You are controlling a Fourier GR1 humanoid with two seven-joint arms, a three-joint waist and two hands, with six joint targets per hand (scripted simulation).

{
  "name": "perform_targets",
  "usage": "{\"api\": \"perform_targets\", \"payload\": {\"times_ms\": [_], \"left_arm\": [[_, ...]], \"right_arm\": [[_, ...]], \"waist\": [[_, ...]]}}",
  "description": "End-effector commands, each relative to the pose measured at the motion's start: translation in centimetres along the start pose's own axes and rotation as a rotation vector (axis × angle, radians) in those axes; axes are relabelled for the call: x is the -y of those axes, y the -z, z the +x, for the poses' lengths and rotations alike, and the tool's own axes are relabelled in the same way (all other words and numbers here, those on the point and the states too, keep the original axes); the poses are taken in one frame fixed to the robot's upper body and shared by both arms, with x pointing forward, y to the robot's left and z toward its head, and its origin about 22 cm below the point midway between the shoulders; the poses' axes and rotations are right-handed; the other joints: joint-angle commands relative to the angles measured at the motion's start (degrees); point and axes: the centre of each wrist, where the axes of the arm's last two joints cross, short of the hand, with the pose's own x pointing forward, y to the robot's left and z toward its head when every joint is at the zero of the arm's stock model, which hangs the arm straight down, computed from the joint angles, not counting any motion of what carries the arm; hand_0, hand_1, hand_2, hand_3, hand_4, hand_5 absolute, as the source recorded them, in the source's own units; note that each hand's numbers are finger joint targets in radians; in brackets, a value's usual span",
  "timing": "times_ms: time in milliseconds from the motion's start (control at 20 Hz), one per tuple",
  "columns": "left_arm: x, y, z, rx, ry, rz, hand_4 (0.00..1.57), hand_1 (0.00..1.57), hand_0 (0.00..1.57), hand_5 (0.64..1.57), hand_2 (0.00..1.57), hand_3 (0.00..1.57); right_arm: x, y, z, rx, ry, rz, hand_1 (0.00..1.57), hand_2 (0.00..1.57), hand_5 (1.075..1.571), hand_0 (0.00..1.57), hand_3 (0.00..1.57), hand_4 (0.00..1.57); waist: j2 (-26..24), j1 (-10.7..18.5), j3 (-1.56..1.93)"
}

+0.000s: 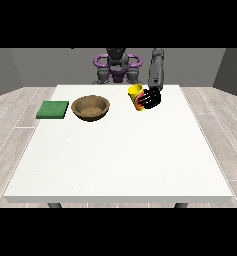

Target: Pick the cup and pour the ball into the bowl, then pick the bowl and place it on the pad

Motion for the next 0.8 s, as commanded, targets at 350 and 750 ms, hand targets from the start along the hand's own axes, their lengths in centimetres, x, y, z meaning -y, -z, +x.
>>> {"api": "perform_targets", "payload": {"times_ms": [350, 750], "left_arm": [[4.1, 6.4, 5.7, 0.076, 0.444, 0.025, 1.01, 1.43, 1.43, 1.558, 1.57, 1.57], [6.1, 7.5, 7.1, 0.098, 0.658, 0.024, 0.84, 1.36, 1.36, 1.566, 1.57, 1.57]], "right_arm": [[0.3, 1.5, -1.7, 0.017, 0.004, 0.024, 0.00, 0.00, 1.561, 0.00, 0.00, 0.29], [-0.1, 2.9, -0.7, -0.013, 0.006, 0.033, 0.00, 0.00, 1.562, 0.00, 0.00, 0.34]], "waist": [[1.2, -2.1, -0.02], [0.0, -1.5, -0.06]]}}
